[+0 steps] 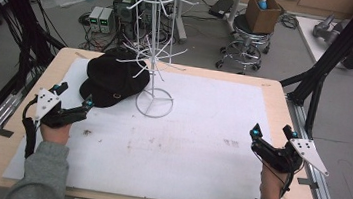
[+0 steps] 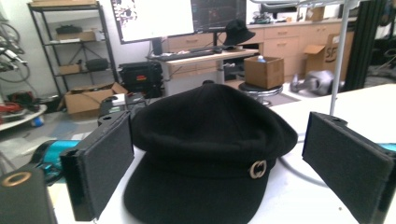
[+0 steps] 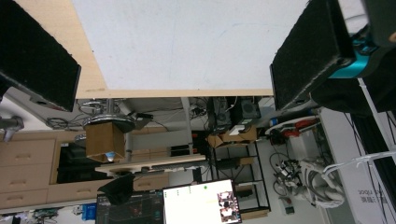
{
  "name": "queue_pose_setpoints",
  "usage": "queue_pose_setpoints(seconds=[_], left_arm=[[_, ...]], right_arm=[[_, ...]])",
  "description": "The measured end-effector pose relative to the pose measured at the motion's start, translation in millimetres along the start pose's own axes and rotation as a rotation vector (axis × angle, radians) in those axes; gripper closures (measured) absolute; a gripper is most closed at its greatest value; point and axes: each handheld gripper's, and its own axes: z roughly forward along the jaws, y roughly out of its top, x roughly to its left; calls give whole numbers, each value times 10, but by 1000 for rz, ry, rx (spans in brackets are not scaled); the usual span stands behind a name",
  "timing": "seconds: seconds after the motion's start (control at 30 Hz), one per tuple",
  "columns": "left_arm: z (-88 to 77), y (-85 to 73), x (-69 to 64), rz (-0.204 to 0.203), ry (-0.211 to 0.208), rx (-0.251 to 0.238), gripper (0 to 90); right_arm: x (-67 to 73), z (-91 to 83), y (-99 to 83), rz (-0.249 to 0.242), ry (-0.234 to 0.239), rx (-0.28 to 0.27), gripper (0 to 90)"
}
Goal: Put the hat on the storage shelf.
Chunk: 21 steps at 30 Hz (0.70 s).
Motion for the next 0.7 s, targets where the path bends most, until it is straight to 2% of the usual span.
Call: queue_pose_setpoints(seconds=[0.1,0.13,0.17,0.2,0.27,0.43,0.6,0.7], left_arm=[[85,0,-4,-26,6,-2,129],[118,10,-12,-30,23,1,206],[147,21,-14,-27,23,3,206],[175,33,-18,-27,15,2,261],[272,59,-41,10,18,12,244],[393,48,-44,32,40,50,193],[538,-32,-15,6,46,77,185],[593,-90,-45,15,31,97,178]], right_arm=[[1,2,3,-5,2,-3,7],[3,3,3,-5,4,-5,7],[3,3,3,-5,4,-5,7],[3,4,3,-5,5,-6,7],[7,11,0,-3,7,-7,7],[13,23,-3,-5,12,-6,7],[20,32,-4,-5,14,-6,7],[19,34,-5,0,15,-5,7]])
